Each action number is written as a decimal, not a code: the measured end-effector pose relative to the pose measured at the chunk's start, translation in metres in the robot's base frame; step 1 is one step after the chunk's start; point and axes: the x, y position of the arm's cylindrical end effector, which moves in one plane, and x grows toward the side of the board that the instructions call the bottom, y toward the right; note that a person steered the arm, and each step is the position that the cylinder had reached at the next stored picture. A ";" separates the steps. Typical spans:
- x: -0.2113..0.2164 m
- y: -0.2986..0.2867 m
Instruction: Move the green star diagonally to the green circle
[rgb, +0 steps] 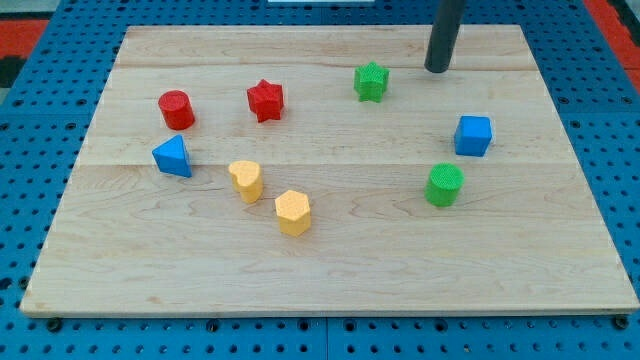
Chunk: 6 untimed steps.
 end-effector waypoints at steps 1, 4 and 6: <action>0.010 -0.055; 0.074 -0.010; 0.083 -0.136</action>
